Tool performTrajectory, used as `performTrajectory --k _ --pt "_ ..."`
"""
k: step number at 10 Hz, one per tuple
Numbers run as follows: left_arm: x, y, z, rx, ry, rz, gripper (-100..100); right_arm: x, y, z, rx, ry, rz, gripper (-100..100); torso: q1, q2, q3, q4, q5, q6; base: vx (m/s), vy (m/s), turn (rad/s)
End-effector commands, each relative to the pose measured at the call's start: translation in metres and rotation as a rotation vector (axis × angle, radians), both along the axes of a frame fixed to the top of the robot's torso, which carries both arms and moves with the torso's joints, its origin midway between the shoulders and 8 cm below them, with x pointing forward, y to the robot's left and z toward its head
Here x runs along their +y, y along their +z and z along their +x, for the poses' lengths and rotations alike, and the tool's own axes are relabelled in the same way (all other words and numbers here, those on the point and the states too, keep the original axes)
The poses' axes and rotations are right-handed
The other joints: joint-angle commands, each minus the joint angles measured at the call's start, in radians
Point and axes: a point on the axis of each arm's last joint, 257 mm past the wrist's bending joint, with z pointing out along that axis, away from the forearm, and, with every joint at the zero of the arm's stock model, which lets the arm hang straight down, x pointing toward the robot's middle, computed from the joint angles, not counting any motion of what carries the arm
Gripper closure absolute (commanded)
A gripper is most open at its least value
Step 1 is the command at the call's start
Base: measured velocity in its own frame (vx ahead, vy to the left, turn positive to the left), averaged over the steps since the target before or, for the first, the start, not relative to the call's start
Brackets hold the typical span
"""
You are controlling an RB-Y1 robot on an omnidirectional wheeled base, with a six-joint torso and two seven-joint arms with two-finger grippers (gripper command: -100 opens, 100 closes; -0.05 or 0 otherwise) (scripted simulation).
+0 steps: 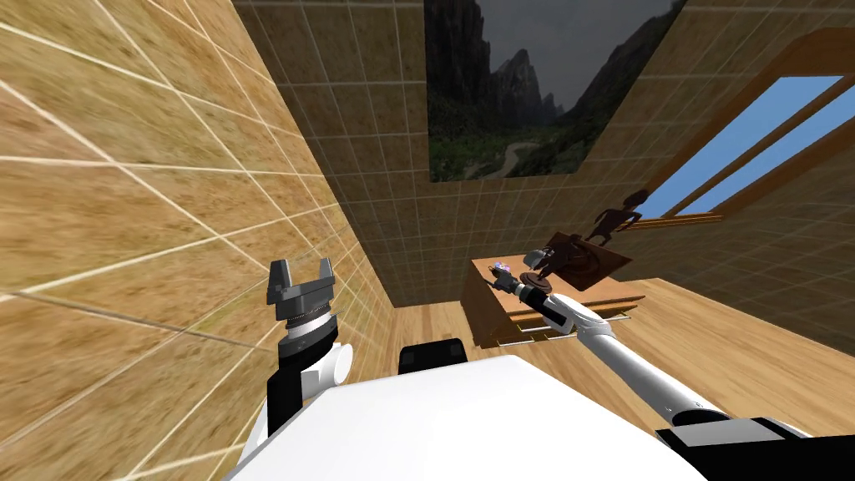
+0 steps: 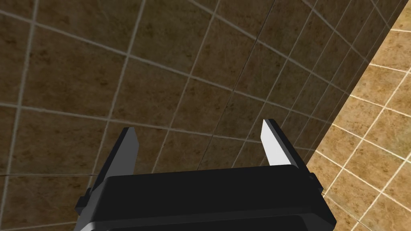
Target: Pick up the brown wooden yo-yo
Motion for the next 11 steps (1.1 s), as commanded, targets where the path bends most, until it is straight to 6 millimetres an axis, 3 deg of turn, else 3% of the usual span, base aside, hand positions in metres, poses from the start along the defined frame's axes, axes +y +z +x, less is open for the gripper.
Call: performTrajectory --k 1,4,6,9,11 --pt "0.000 0.000 0.000 0.000 0.000 0.000 0 -0.020 -0.011 -0.003 0.032 -0.023 -0.048 -100 0.000 0.000 0.000 0.000 0.000 0.000 -0.030 0.004 0.101" --pt "0.000 0.000 0.000 0.000 0.000 0.000 0 -0.065 -0.028 -0.008 0.089 -0.044 -0.212 -100 0.000 0.000 0.000 0.000 0.000 0.001 -0.030 0.007 0.153" --pt "0.000 0.000 0.000 0.000 0.000 0.000 0 -0.074 -0.035 -0.013 0.107 -0.061 -0.214 -100 0.000 -0.001 0.000 0.000 0.000 0.001 -0.011 0.004 0.044" --pt "0.000 0.000 0.000 0.000 0.000 0.000 0 -0.144 -0.051 -0.031 0.205 -0.096 -0.435 -100 0.000 -0.001 -0.001 0.000 0.000 0.000 -0.023 0.014 0.238" --pt "0.000 0.000 0.000 0.000 0.000 0.000 0 -0.152 -0.057 -0.037 0.223 -0.112 -0.437 -100 0.000 -0.001 0.000 0.000 0.000 0.001 -0.009 0.003 0.028"
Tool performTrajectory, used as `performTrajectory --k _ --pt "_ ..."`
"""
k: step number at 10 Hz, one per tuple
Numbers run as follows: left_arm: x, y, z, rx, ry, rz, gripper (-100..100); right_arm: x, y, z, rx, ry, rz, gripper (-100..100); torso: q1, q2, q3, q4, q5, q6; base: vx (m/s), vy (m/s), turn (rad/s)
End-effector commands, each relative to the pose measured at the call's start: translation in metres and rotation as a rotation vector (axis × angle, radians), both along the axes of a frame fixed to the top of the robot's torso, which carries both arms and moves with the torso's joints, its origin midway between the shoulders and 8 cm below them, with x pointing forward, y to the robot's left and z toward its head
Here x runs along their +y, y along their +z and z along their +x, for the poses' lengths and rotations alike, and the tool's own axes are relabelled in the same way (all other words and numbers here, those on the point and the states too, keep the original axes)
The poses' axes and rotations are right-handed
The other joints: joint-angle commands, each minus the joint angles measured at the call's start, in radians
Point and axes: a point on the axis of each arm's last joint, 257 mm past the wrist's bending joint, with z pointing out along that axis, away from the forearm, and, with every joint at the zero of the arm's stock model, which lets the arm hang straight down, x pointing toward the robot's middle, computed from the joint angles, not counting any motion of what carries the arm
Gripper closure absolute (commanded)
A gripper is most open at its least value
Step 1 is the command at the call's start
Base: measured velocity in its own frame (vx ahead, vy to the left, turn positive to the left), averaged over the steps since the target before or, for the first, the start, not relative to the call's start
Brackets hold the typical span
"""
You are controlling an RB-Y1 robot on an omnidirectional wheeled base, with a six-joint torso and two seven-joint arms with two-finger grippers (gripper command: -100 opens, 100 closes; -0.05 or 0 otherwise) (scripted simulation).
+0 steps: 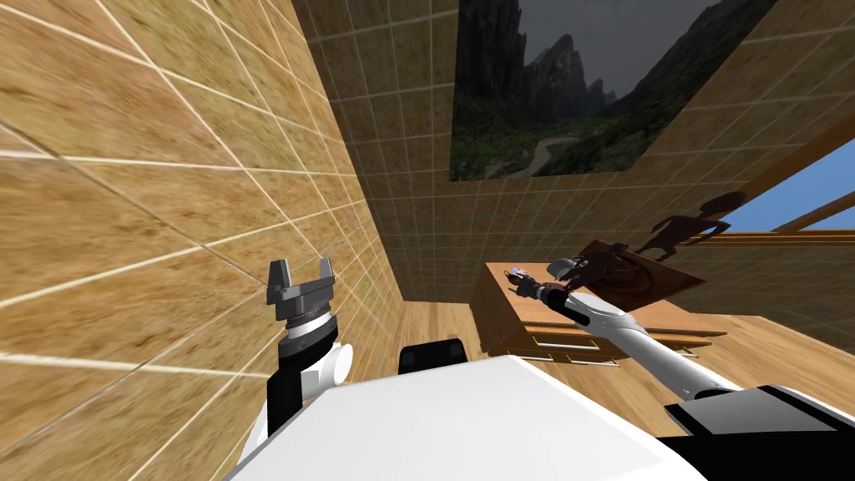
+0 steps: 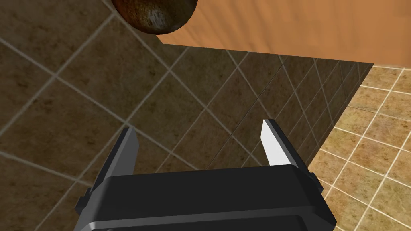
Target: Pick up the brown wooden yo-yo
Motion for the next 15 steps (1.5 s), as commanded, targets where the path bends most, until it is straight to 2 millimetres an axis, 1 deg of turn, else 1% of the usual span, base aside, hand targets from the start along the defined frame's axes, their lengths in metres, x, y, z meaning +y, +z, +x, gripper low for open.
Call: performTrajectory --k 1,2,3,4,6,7,8,9,10,11,12,14,15 --pt "0.000 0.000 0.000 0.000 0.000 0.000 0 -0.008 -0.005 -0.004 0.012 -0.014 -0.004 -100 0.000 0.000 0.000 0.000 0.000 0.000 0.002 0.001 -0.013" --pt "0.000 0.000 0.000 0.000 0.000 0.000 0 -0.025 -0.005 -0.008 0.038 -0.013 -0.068 -100 0.000 0.000 0.000 0.000 0.000 0.000 -0.002 0.008 0.167" --pt "0.000 0.000 0.000 0.000 0.000 0.000 0 -0.031 -0.009 -0.014 0.049 -0.027 -0.069 -100 0.000 -0.001 0.000 0.000 0.000 -0.001 -0.003 0.004 0.095" --pt "0.000 0.000 0.000 0.000 0.000 0.000 0 -0.048 -0.010 -0.019 0.077 -0.030 -0.128 -100 0.000 -0.001 0.000 0.000 0.000 0.000 -0.004 0.011 0.146" --pt "0.000 0.000 0.000 0.000 0.000 0.000 0 -0.049 -0.010 -0.020 0.079 -0.032 -0.128 -100 0.000 0.000 0.000 0.000 0.000 0.000 0.000 0.004 0.034" --pt "0.000 0.000 0.000 0.000 0.000 0.000 0 -0.055 -0.014 -0.026 0.091 -0.048 -0.130 -100 0.000 0.000 0.000 0.000 0.000 0.000 0.000 0.001 -0.021" --pt "0.000 0.000 0.000 0.000 0.000 0.000 0 -0.071 -0.014 -0.033 0.119 -0.050 -0.184 -100 0.000 0.000 0.000 0.000 0.000 0.000 0.001 0.008 0.123" --pt "0.000 0.000 0.000 0.000 0.000 0.000 0 -0.078 -0.018 -0.040 0.132 -0.067 -0.185 -100 0.000 -0.001 0.000 0.000 0.000 -0.001 0.004 0.004 0.099" --pt "0.000 0.000 0.000 0.000 0.000 0.000 0 -0.078 -0.018 -0.040 0.132 -0.067 -0.185 -100 0.000 -0.001 0.000 0.000 0.000 0.000 0.000 0.000 0.000" --pt "0.000 0.000 0.000 0.000 0.000 0.000 0 -0.093 -0.018 -0.047 0.161 -0.070 -0.234 -100 0.000 -0.001 0.000 0.000 0.000 0.000 0.003 0.006 0.120" --pt "0.000 0.000 0.000 0.000 0.000 0.000 0 -0.098 -0.021 -0.053 0.171 -0.082 -0.235 -100 0.000 -0.001 0.000 0.000 0.000 -0.001 0.005 0.004 0.085" --pt "0.000 0.000 0.000 0.000 0.000 0.000 0 -0.130 -0.026 -0.078 0.244 -0.107 -0.317 -100 0.000 -0.001 -0.001 0.000 0.000 0.000 0.015 0.007 0.144" --pt "0.000 0.000 0.000 0.000 0.000 0.000 0 -0.142 -0.028 -0.090 0.276 -0.117 -0.348 -100 0.000 -0.002 -0.001 0.000 0.000 -0.001 0.032 0.002 0.175"
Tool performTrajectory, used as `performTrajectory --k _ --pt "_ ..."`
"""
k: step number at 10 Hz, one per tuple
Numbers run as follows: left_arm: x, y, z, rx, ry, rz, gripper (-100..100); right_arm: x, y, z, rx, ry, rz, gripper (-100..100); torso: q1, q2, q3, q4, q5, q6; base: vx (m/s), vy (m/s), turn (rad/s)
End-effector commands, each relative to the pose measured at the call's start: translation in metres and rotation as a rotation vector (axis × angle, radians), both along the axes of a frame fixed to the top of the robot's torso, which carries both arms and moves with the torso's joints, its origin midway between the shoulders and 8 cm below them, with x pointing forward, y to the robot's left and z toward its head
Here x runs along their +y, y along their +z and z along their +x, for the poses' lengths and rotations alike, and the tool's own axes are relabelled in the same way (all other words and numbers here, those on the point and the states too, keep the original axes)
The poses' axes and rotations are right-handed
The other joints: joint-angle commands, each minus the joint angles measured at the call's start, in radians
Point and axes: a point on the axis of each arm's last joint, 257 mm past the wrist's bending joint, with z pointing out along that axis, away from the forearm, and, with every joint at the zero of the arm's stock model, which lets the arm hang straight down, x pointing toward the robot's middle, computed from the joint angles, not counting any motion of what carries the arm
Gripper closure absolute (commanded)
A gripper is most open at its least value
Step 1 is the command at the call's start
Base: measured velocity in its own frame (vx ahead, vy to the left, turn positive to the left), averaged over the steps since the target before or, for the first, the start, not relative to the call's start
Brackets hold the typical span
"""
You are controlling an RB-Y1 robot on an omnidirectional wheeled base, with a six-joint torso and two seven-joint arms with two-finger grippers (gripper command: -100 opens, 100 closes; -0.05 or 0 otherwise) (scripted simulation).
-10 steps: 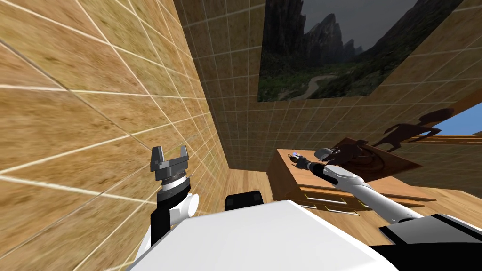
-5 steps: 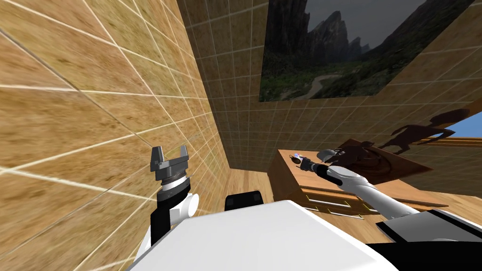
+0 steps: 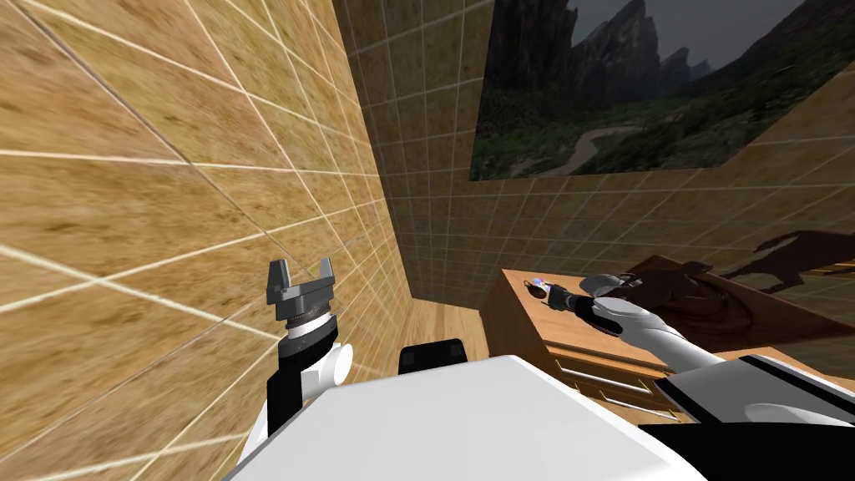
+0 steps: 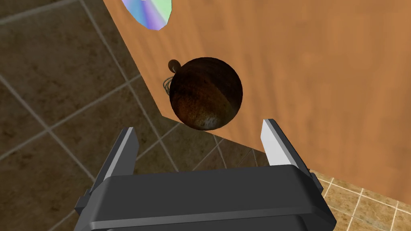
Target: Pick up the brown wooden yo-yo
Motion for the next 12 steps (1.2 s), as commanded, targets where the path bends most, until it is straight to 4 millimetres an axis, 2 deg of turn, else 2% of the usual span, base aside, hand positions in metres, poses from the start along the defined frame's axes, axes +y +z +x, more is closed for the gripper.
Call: performTrajectory --k 1,3,6,7,8,10,12 --pt "0.000 0.000 0.000 0.000 0.000 0.000 0 -0.015 -0.004 -0.021 0.050 -0.015 -0.047 -100 0.000 0.000 0.000 0.000 0.000 0.000 0.039 -0.004 0.132" --pt "0.000 0.000 0.000 0.000 0.000 0.000 0 -0.026 -0.016 -0.043 0.110 -0.027 -0.078 -100 0.000 -0.001 0.000 0.000 0.000 0.000 0.057 0.000 0.125" --pt "0.000 0.000 0.000 0.000 0.000 0.000 0 -0.025 -0.015 -0.042 0.107 -0.027 -0.077 -100 -0.001 0.000 0.000 0.000 0.000 0.001 0.028 -0.010 0.014" --pt "0.000 0.000 0.000 0.000 0.000 0.000 0 -0.025 -0.015 -0.042 0.108 -0.027 -0.078 0 0.000 0.001 0.001 0.000 0.000 0.001 0.000 0.000 0.000" --pt "0.000 0.000 0.000 0.000 0.000 0.000 0 -0.020 -0.019 -0.031 0.108 -0.028 -0.075 -100 0.000 0.002 0.001 0.000 0.000 0.001 -0.032 -0.033 -0.005" --pt "0.000 0.000 0.000 0.000 0.000 0.000 0 -0.014 -0.023 -0.018 0.108 -0.029 -0.075 -100 -0.003 0.005 0.003 0.001 -0.001 0.001 -0.061 -0.047 0.005" --pt "0.000 0.000 0.000 0.000 0.000 0.000 0 -0.014 -0.023 -0.018 0.108 -0.029 -0.075 -100 -0.002 0.005 0.003 0.001 -0.001 0.001 -0.022 -0.016 -0.001"
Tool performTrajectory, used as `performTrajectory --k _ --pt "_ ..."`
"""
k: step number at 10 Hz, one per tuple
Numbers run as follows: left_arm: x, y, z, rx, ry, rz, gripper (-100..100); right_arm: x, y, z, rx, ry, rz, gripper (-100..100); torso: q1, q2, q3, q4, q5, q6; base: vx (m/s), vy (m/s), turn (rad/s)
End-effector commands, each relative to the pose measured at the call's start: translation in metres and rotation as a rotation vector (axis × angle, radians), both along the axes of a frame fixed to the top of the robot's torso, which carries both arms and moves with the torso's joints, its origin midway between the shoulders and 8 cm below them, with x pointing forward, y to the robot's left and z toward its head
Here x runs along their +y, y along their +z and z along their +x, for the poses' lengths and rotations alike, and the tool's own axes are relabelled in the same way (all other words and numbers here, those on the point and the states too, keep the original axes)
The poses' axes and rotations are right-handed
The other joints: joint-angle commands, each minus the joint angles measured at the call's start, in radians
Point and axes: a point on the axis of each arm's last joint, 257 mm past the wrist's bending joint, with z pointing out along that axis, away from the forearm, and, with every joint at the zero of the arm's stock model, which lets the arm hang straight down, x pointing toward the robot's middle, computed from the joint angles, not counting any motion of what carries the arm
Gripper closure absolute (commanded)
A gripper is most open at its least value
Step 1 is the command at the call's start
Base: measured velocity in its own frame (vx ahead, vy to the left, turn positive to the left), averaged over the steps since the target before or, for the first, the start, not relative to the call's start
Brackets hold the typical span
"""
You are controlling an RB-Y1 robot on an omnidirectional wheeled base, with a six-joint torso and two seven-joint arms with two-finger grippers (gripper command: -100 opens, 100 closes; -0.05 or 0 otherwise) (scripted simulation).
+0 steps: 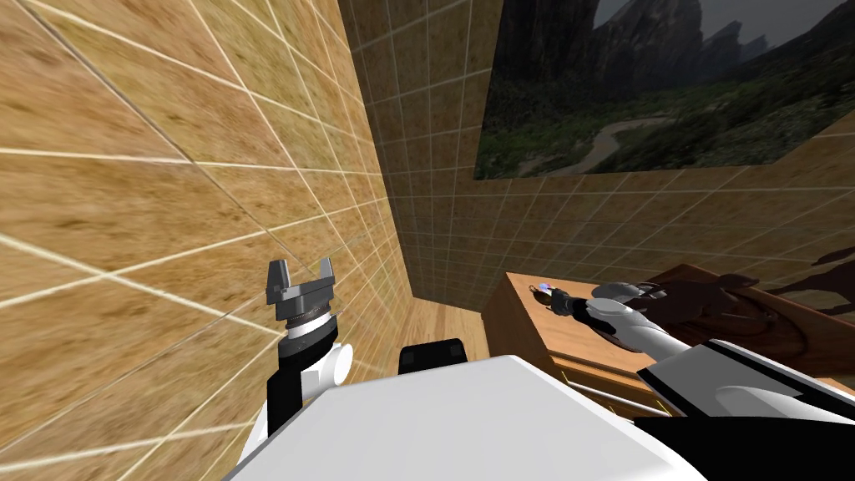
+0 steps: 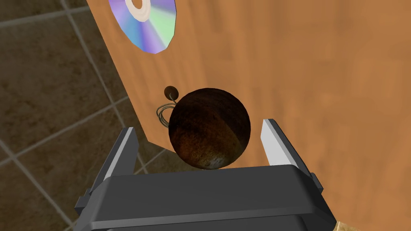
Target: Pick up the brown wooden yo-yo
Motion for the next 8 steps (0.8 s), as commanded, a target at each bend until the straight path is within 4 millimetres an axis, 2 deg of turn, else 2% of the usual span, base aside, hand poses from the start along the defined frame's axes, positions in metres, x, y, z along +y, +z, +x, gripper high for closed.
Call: performTrajectory --k 1,3,7,8 --pt "0.000 0.000 0.000 0.000 0.000 0.000 0 0.003 -0.001 0.007 -0.002 -0.002 0.000 -100 0.000 0.000 0.000 0.000 0.000 0.000 -0.014 -0.010 -0.004" --pt "0.000 0.000 0.000 0.000 0.000 0.000 0 0.006 -0.002 0.013 -0.002 -0.001 0.000 -100 -0.001 0.000 0.000 0.000 0.000 0.000 -0.029 -0.026 0.002" --pt "0.000 0.000 0.000 0.000 0.000 0.000 0 0.018 -0.005 0.040 -0.005 0.003 -0.006 -100 -0.001 0.001 0.001 0.000 0.000 0.000 -0.041 -0.032 0.001" --pt "0.000 0.000 0.000 0.000 0.000 0.000 0 0.018 -0.006 0.035 -0.002 0.007 -0.006 -100 -0.001 0.002 0.001 0.000 0.000 0.000 -0.021 -0.016 0.005"
